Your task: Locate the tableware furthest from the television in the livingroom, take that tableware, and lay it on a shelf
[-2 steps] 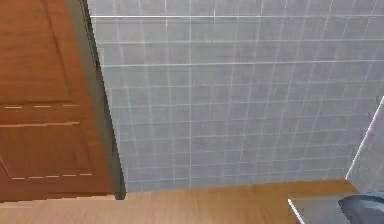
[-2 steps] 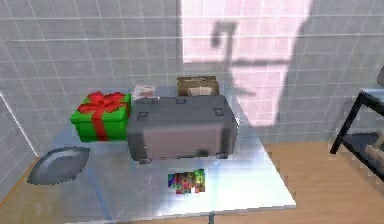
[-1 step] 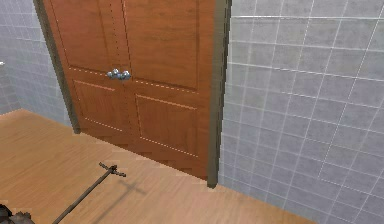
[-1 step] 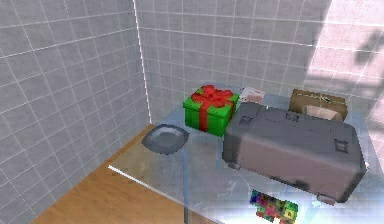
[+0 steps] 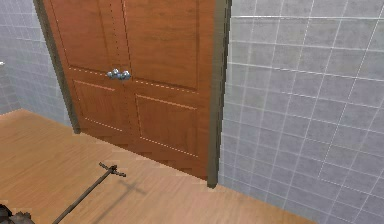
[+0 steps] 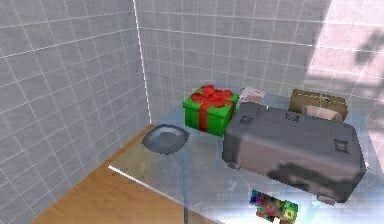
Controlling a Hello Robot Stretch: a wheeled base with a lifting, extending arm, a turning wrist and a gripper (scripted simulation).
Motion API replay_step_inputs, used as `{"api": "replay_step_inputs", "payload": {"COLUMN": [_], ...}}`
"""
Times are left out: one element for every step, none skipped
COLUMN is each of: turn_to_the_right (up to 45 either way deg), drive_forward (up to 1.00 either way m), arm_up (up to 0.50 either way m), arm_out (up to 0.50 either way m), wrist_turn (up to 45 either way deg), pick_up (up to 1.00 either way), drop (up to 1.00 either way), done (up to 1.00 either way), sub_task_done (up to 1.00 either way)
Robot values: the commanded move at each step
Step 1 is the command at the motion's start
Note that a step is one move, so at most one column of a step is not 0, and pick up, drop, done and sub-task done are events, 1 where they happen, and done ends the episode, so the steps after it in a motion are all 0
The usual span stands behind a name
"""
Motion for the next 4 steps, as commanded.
{"api": "replay_step_inputs", "payload": {"turn_to_the_right": [0.0,0.0,0.0,0.0], "drive_forward": [0.00,0.00,0.00,0.00], "arm_up": [0.34,0.00,0.00,0.00], "arm_out": [0.00,0.44,0.00,0.00], "wrist_turn": [0.0,0.0,45.0,45.0], "pick_up": [0.00,0.00,0.00,0.00], "drop": [0.00,0.00,0.00,0.00], "done": [0.00,0.00,0.00,0.00], "sub_task_done": [0.00,0.00,0.00,0.00]}}
